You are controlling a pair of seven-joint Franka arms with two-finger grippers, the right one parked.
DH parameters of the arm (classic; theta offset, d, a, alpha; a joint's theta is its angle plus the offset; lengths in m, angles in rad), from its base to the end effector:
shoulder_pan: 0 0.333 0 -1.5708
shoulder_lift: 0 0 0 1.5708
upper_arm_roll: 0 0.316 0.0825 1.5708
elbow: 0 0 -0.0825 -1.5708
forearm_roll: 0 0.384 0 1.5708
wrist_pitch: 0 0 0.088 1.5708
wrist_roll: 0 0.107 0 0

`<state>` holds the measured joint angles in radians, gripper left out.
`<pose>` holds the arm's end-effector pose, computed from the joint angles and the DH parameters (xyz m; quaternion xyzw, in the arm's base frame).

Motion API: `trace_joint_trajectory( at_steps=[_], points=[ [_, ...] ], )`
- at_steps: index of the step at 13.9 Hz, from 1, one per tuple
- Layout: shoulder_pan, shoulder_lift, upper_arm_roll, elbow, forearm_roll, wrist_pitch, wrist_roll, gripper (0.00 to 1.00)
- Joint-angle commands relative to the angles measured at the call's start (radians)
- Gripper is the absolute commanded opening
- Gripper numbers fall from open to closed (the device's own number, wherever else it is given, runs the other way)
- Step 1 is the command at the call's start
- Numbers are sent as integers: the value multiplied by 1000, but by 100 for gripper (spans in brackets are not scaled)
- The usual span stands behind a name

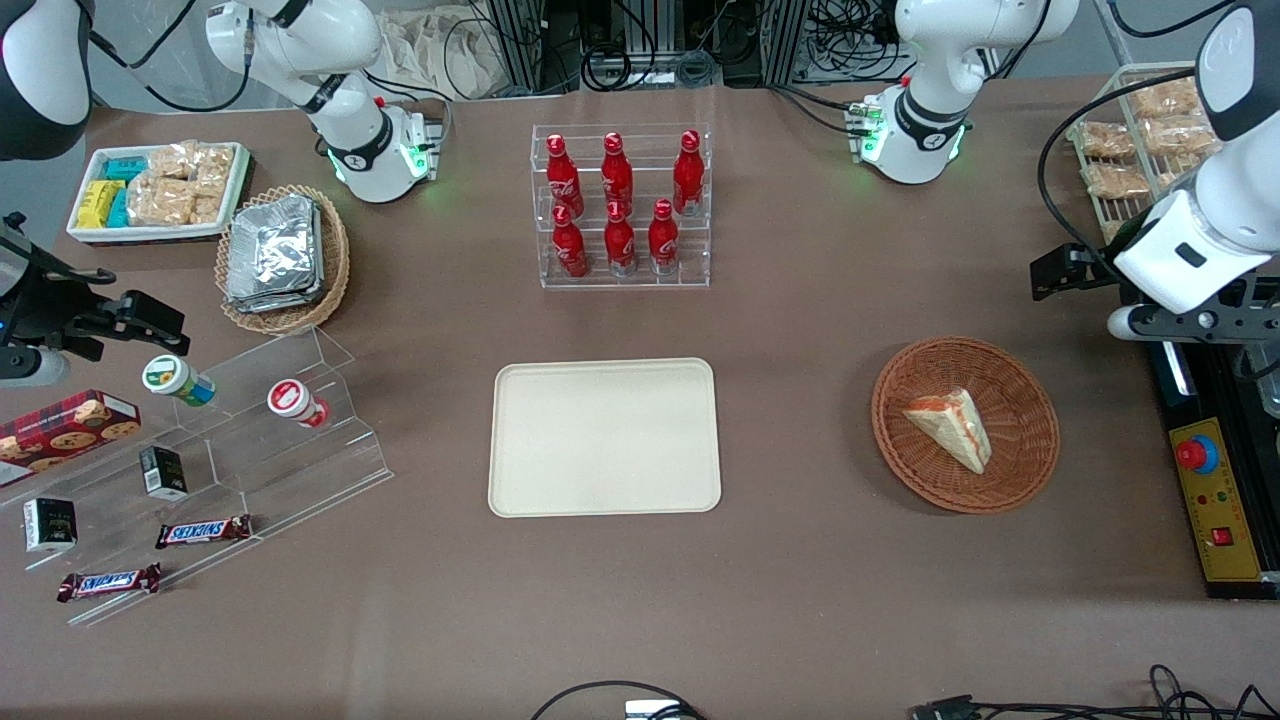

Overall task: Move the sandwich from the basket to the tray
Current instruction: 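Move the left gripper down over the sandwich in the wicker basket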

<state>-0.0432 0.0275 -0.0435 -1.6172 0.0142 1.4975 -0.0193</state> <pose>0.5496 -0.0459 0.5818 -0.9967 0.0336 0.0731 0.0104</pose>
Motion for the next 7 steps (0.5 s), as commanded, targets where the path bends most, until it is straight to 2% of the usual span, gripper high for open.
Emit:
trace_joint_trajectory(
  at_steps=[1,7],
  points=[
    [-4,-20,11,-20,-2,3,9,100],
    [-4,-17,13,-20,-3,3,-1,100]
  ],
)
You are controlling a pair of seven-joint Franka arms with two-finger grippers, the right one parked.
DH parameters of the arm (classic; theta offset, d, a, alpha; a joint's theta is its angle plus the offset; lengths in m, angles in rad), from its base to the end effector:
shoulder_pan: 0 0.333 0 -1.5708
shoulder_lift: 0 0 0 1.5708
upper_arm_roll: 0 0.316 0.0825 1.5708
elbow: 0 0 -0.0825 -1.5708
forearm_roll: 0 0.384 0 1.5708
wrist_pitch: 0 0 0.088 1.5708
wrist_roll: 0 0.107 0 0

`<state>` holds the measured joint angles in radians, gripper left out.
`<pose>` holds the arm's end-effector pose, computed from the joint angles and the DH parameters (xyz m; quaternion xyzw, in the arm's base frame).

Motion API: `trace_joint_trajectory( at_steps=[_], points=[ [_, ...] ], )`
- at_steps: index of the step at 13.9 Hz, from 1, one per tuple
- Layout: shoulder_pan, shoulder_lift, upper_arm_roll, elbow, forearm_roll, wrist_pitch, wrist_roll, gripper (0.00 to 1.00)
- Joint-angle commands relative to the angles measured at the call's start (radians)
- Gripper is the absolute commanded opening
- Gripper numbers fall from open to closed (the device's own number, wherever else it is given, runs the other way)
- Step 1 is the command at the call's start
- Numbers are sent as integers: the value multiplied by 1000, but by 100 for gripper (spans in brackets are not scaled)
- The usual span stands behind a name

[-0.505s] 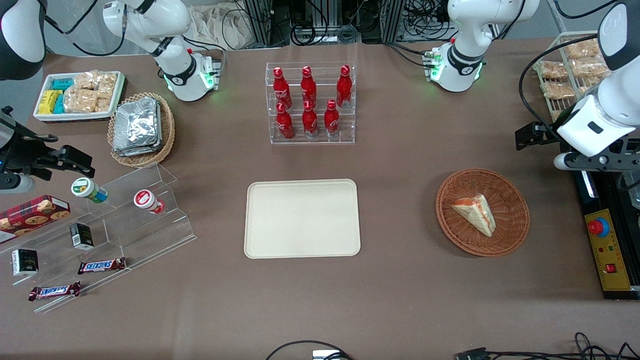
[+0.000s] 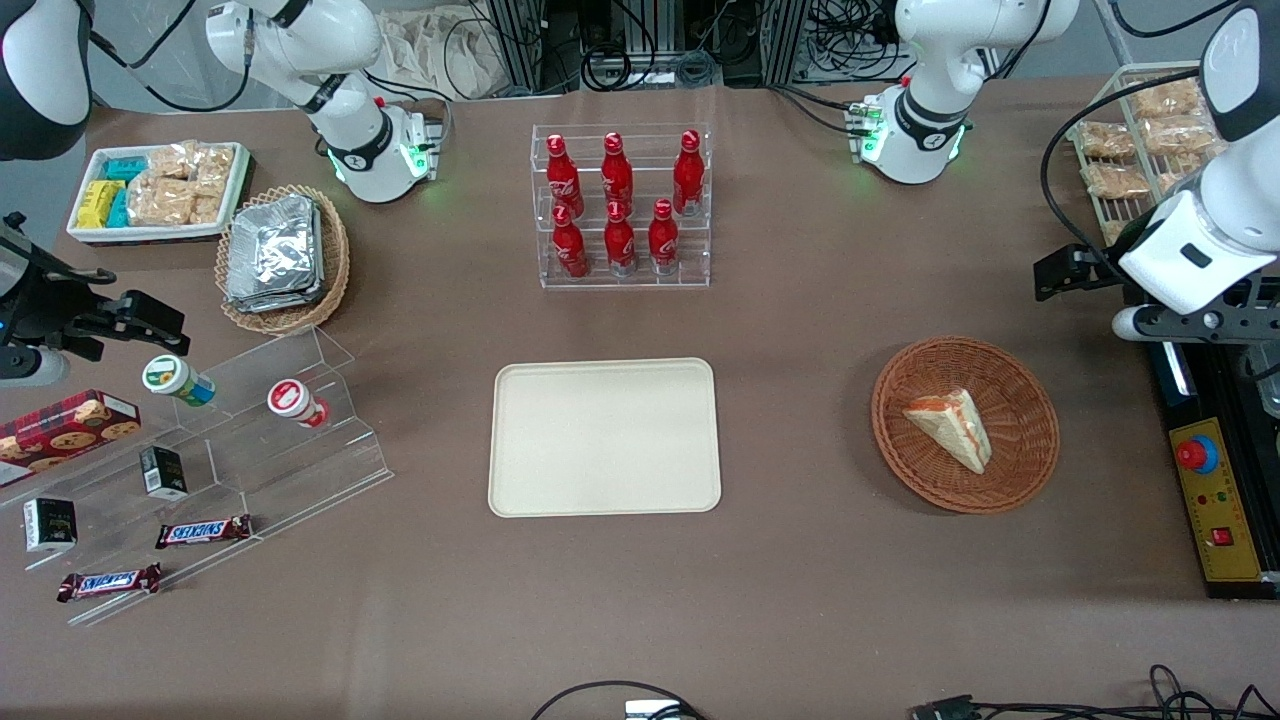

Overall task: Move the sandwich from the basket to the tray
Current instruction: 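Move the left gripper down over the sandwich in the wicker basket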

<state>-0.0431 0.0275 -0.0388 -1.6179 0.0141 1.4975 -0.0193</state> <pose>0.5498 -0.0433 0.5815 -0.9968 0.0312 0.0734 0.0102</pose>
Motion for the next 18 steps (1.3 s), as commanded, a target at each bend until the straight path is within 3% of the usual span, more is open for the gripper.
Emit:
trace_joint_trajectory(
  at_steps=[1,5,8,18],
  points=[
    [-4,-11,8,-20,-3,4,-8,100],
    [-4,17,36,-83,-3,105,-13,100],
    [-4,113,88,-106,-20,168,-42,100],
    [-11,423,96,-102,-135,363,-485,100]
  ],
)
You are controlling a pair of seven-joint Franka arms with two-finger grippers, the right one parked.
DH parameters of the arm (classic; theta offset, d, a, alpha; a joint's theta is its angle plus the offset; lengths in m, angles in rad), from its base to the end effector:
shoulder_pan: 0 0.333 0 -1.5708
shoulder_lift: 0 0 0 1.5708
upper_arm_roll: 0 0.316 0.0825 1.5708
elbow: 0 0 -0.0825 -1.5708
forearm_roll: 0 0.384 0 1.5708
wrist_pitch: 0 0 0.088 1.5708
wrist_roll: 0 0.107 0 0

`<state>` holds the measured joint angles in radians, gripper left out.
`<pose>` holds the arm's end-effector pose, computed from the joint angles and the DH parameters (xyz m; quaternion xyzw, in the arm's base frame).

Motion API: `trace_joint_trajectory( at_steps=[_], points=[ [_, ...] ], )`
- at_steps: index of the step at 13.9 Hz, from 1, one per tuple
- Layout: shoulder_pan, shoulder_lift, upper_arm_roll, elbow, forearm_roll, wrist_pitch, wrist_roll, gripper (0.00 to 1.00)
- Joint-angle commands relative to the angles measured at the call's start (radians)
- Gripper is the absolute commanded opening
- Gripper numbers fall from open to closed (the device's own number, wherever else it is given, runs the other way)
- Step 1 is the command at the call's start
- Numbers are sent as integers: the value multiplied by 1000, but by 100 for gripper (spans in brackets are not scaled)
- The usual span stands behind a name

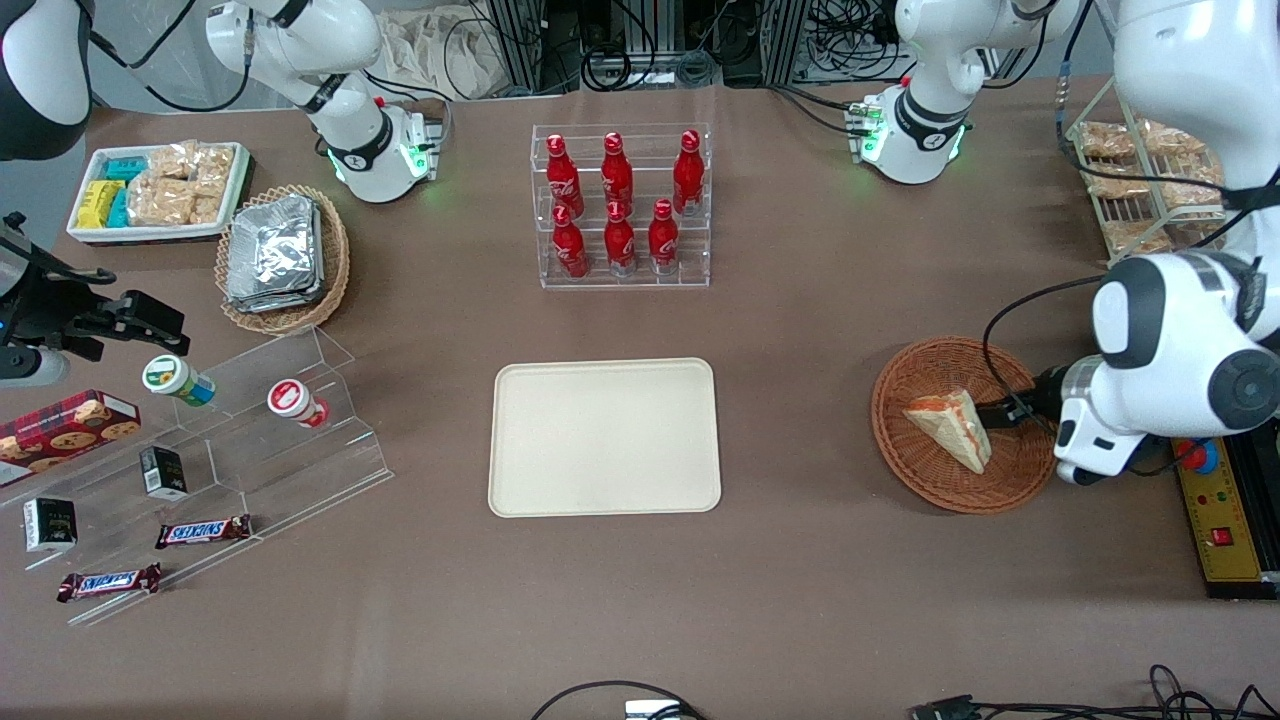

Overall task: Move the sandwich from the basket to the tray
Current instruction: 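Close the left gripper on the wrapped sandwich and lift it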

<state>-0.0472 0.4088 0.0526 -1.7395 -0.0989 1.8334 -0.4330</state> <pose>0.6188 -0.0070 0.3211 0.9590 0.2338 -0.1600 0.0006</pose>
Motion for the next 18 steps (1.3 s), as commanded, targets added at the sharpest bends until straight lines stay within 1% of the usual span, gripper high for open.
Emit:
trace_joint_trajectory(
  at_steps=[1,5,9,10,11,12,13,14,15,18],
  points=[
    [-11,65,4,20,-22,44,-88,100],
    [-13,137,3,17,-30,110,-96,100],
    [-13,174,1,15,-83,128,-96,100],
    [-13,179,1,14,-100,135,-96,99],
    [-13,179,1,14,-107,136,-96,85],
    [-13,177,1,14,-108,136,-96,57],
    [-13,174,1,15,-108,136,-96,31],
    [-13,170,0,14,-108,138,-96,15],
    [-13,162,0,15,-108,136,-96,9],
    [-14,90,-5,20,-108,87,-93,6]
  ],
)
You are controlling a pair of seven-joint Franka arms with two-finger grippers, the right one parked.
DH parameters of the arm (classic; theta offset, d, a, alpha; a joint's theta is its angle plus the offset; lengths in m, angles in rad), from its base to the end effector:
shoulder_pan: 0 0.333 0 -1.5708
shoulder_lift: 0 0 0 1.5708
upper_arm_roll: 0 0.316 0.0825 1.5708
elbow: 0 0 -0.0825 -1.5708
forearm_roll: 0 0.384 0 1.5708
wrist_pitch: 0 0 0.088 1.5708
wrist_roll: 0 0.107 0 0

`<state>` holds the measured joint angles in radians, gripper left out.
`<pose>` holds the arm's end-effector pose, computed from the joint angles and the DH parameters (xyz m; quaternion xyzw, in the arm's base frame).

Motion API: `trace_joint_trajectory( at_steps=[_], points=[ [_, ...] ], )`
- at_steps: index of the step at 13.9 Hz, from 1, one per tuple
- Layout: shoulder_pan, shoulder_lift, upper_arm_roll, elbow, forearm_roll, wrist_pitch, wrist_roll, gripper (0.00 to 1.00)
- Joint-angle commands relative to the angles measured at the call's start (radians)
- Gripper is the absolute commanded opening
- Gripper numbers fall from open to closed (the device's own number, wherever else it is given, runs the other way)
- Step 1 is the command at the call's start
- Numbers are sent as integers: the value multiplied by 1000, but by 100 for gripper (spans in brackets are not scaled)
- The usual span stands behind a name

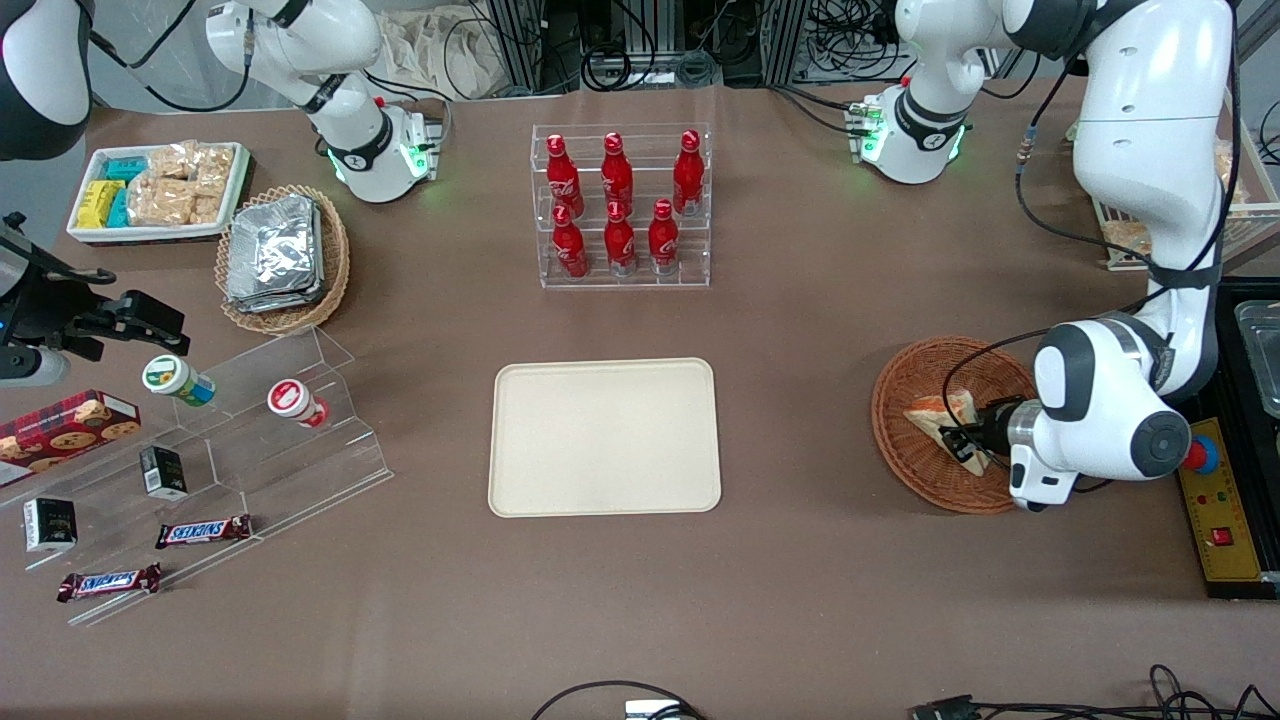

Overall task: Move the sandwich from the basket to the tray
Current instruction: 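Close the left gripper on the wrapped sandwich and lift it, then carry the sandwich to the cream tray and lower it onto the tray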

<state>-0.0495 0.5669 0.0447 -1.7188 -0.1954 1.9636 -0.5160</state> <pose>0.6336 -0.0178 0.2374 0.9390 0.2968 -0.1718 0.0273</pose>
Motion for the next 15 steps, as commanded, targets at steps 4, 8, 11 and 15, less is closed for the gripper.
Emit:
trace_joint_trajectory(
  at_steps=[4,8,11,15],
  points=[
    [-12,-133,-57,140,2,-233,71,6],
    [-27,-125,-156,277,4,-336,191,6],
    [-125,-64,-183,364,68,-336,275,6],
    [-225,62,-198,497,73,-330,271,7]
  ],
)
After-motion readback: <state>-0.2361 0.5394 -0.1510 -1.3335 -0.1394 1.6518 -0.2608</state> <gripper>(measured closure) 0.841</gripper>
